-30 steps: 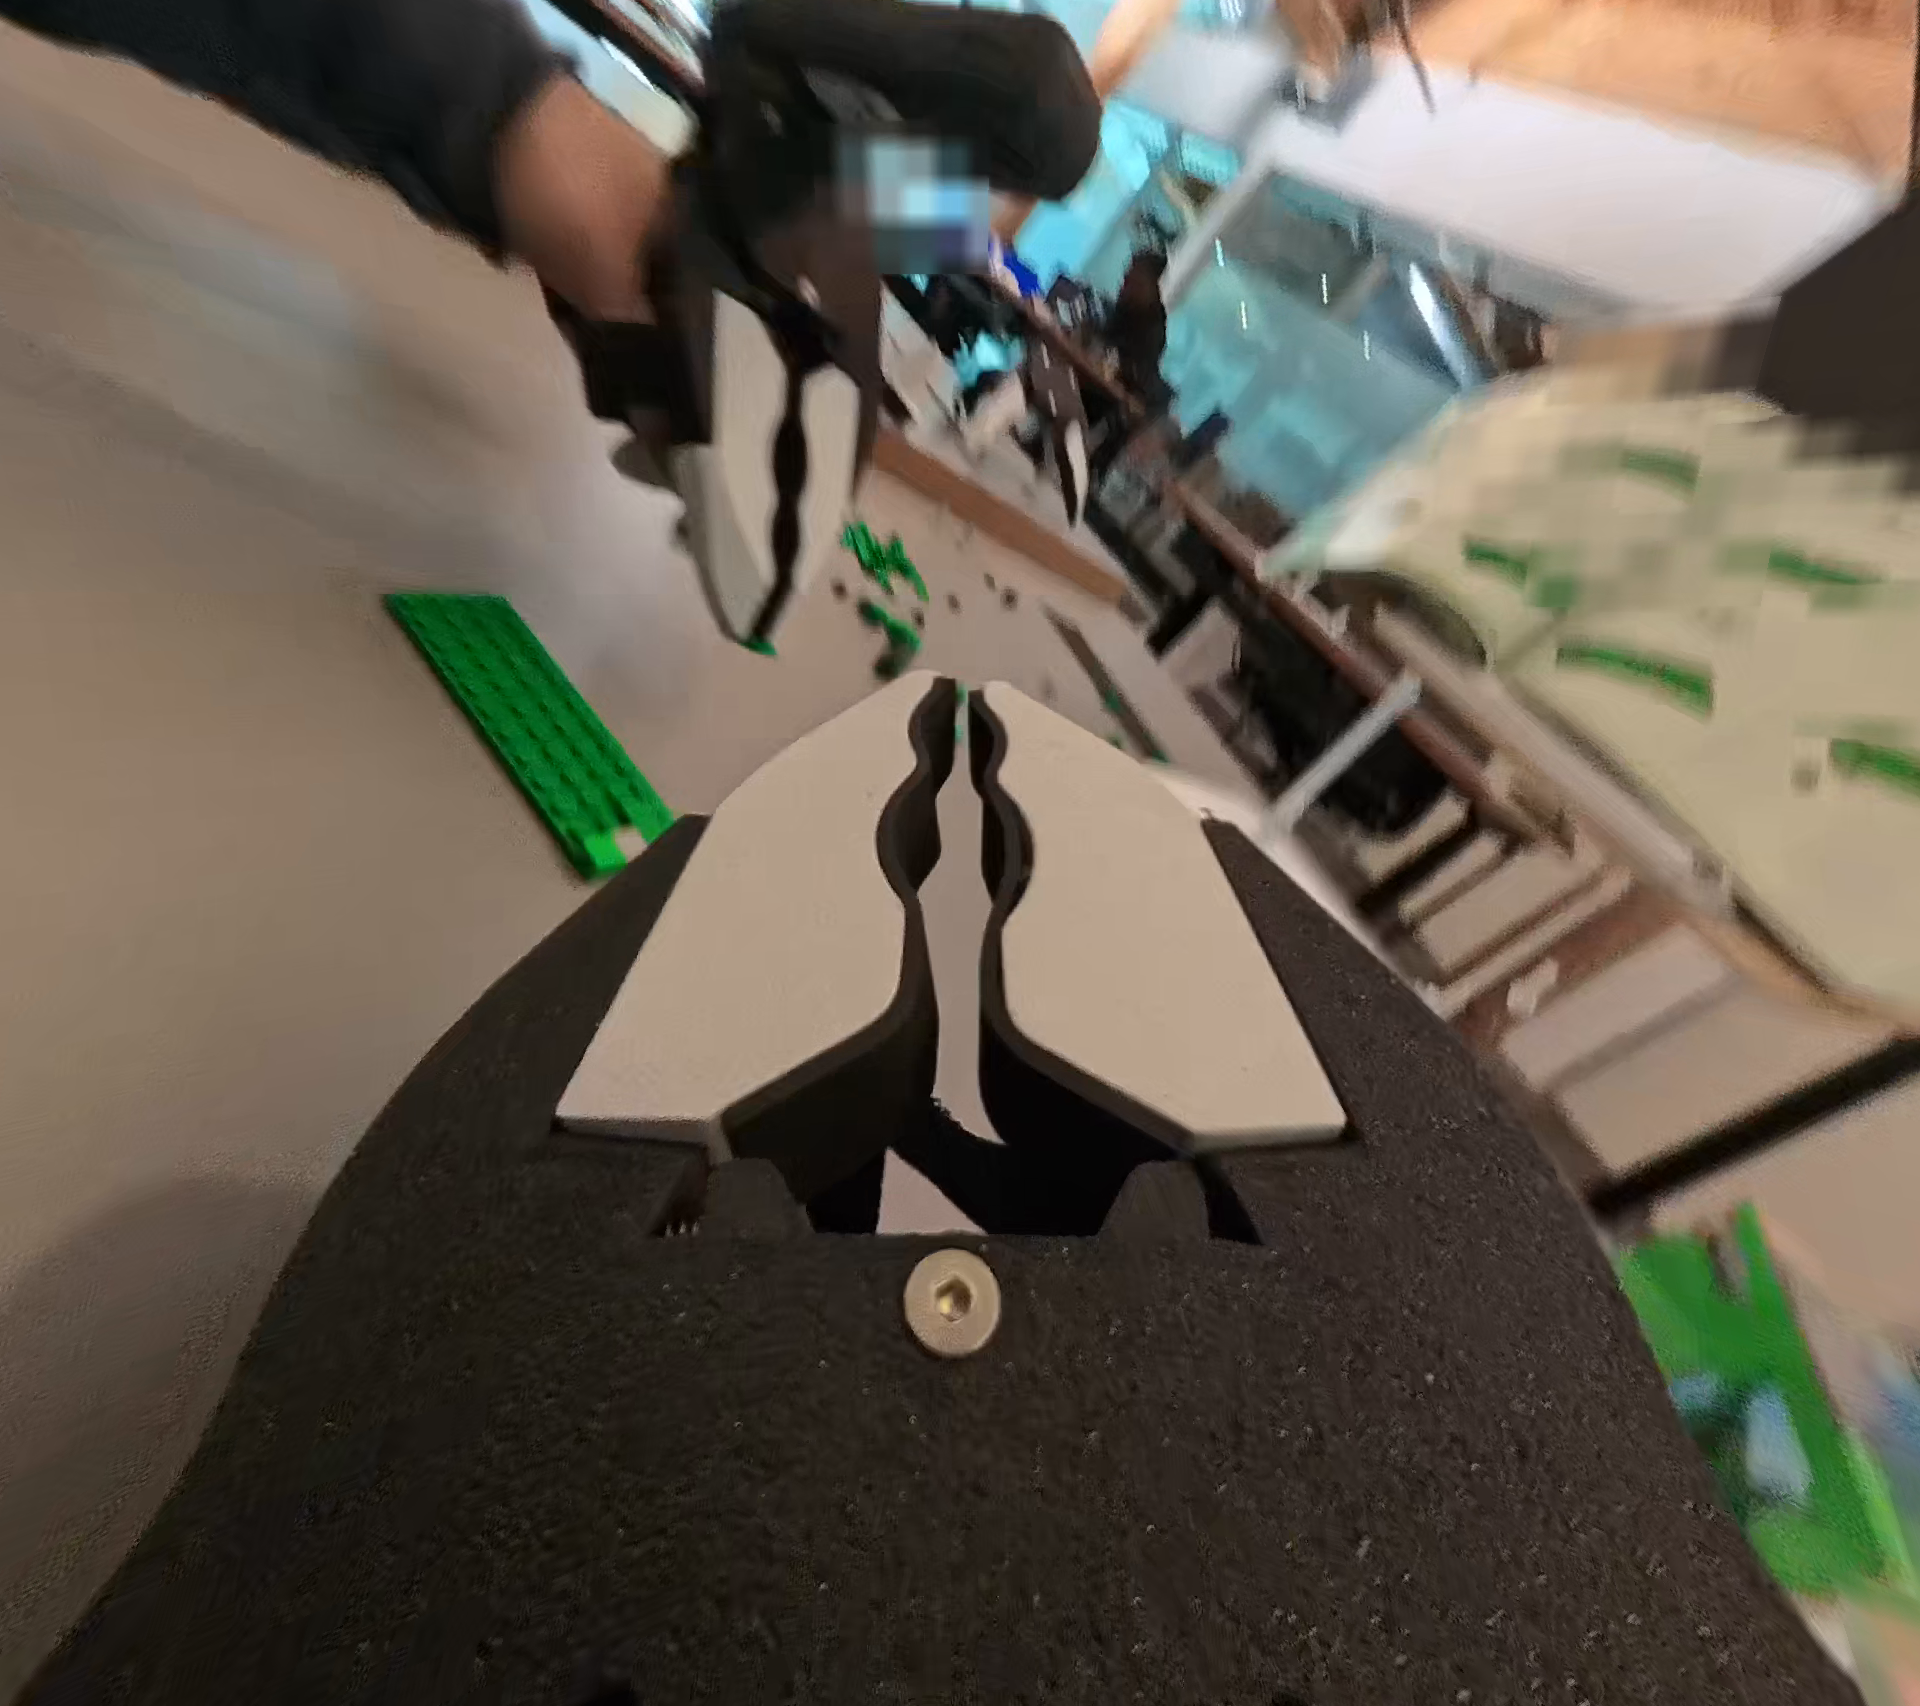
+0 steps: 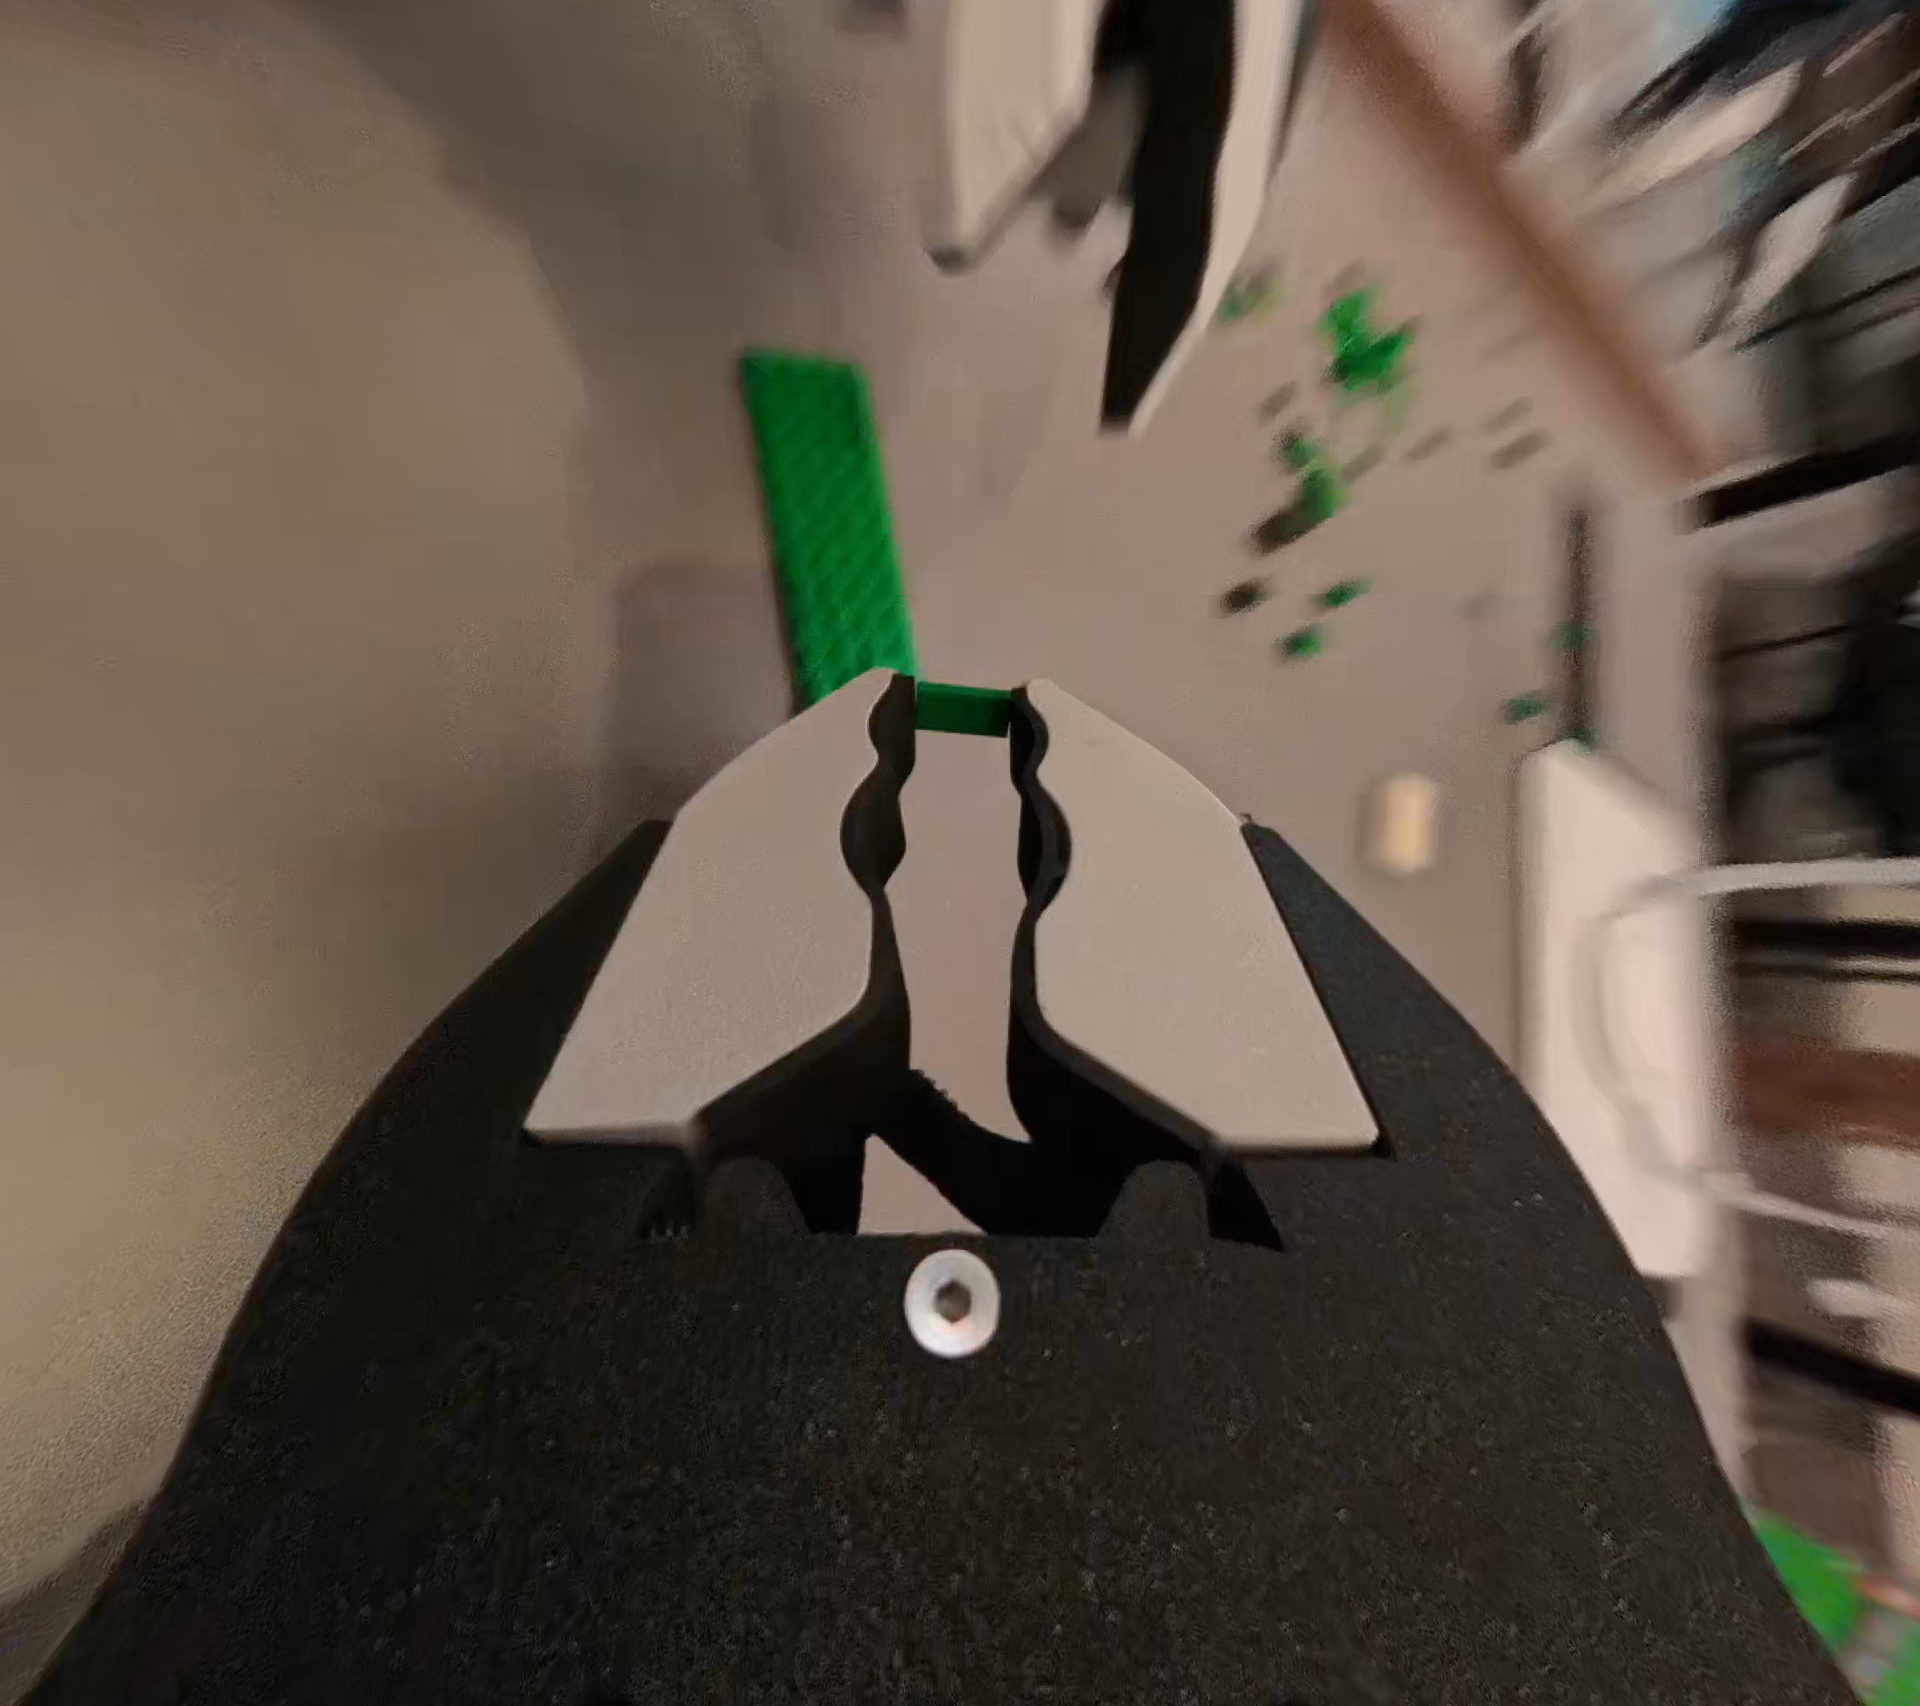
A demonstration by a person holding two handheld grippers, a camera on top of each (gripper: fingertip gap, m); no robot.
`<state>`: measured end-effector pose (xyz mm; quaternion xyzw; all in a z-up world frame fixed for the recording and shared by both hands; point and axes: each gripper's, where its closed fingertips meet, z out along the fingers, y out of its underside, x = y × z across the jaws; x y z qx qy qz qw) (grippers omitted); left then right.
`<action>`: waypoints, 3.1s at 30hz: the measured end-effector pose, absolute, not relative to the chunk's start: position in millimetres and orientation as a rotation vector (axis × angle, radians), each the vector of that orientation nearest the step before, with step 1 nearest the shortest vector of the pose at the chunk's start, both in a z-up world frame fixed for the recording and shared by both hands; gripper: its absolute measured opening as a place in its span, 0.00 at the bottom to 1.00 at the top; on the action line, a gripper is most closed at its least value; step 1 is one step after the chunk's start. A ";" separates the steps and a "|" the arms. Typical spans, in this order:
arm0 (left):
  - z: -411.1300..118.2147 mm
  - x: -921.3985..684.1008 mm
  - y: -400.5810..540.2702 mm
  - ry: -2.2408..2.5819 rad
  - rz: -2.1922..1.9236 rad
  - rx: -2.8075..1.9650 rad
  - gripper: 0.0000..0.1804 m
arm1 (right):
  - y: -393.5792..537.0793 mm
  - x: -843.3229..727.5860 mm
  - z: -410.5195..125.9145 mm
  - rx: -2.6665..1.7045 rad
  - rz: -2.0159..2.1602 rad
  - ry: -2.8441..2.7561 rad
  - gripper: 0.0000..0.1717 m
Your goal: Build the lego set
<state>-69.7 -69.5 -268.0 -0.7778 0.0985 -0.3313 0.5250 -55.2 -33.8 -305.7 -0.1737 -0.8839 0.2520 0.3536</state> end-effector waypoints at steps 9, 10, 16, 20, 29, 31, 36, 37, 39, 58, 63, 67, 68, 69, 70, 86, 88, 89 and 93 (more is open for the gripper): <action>-356.6 -84.6 -100.0 0.714 -0.132 -2.504 0.34 | -6.3 -25.8 -363.8 -0.739 0.388 -2.850 0.10; -362.6 -86.1 -100.9 0.722 -0.130 -2.530 0.34 | -6.1 -23.1 -364.7 -0.758 0.362 -2.880 0.10; -366.3 -87.3 -99.3 0.730 -0.159 -2.605 0.29 | -7.0 -24.0 -365.7 -0.798 0.345 -2.907 0.20; -366.0 -82.7 -99.9 0.802 -0.149 -2.613 0.19 | -5.6 -25.9 -360.6 -0.832 0.412 -2.825 0.35; -364.8 -80.0 -99.0 0.838 -0.237 -2.470 0.18 | -39.3 -55.2 -360.3 -0.664 0.675 -2.691 0.38; -364.3 -79.5 -99.8 0.823 -0.265 -2.430 0.18 | -42.4 -60.3 -359.3 -0.671 0.713 -2.673 0.38; -360.0 -83.4 -101.0 0.658 -0.442 -2.381 0.18 | -64.4 -73.8 -335.9 -0.440 0.645 -2.357 0.31; -358.3 -83.6 -100.6 0.621 -0.496 -2.372 0.18 | -69.7 -75.2 -335.3 -0.362 0.571 -2.287 0.29; -354.3 -85.4 -100.3 0.559 -0.602 -2.348 0.18 | -72.9 -78.5 -341.2 -0.219 0.345 -2.185 0.25; -251.0 -95.3 -89.1 -0.216 -1.081 -1.559 0.26 | -58.1 -84.2 -279.1 -0.007 -0.083 -1.435 0.02; -263.4 -70.7 -85.8 -0.199 -1.348 -1.614 0.23 | -53.1 -81.9 -275.9 0.016 -0.138 -1.394 0.02; -268.3 -68.7 -75.6 -0.187 -1.369 -1.604 0.04 | -51.0 -80.9 -276.6 0.034 -0.179 -1.369 0.03; -270.9 -69.3 -73.8 -0.185 -1.384 -1.613 0.02 | -50.8 -79.3 -275.9 0.031 -0.150 -1.362 0.07; -270.6 -70.2 -72.4 -0.187 -1.421 -1.603 0.02 | -49.6 -77.5 -276.4 -0.007 -0.092 -1.377 0.08; -270.8 -70.8 -68.9 -0.195 -1.458 -1.596 0.02 | -48.5 -73.6 -278.2 -0.095 0.021 -1.421 0.11; -318.0 -112.4 -37.3 -0.209 -1.637 -1.889 0.02 | -13.9 -6.6 -362.3 -1.065 0.957 -2.307 0.12; -320.5 -111.7 -37.9 -0.202 -1.611 -1.906 0.02 | -11.9 -7.6 -370.3 -1.052 0.873 -2.290 0.12; -323.3 -111.7 -37.4 -0.206 -1.587 -1.924 0.02 | -10.6 -8.3 -372.3 -1.036 0.851 -2.282 0.13; -325.7 -108.2 -37.9 -0.195 -1.595 -1.947 0.02 | -16.3 -9.6 -373.6 -1.088 0.943 -2.318 0.14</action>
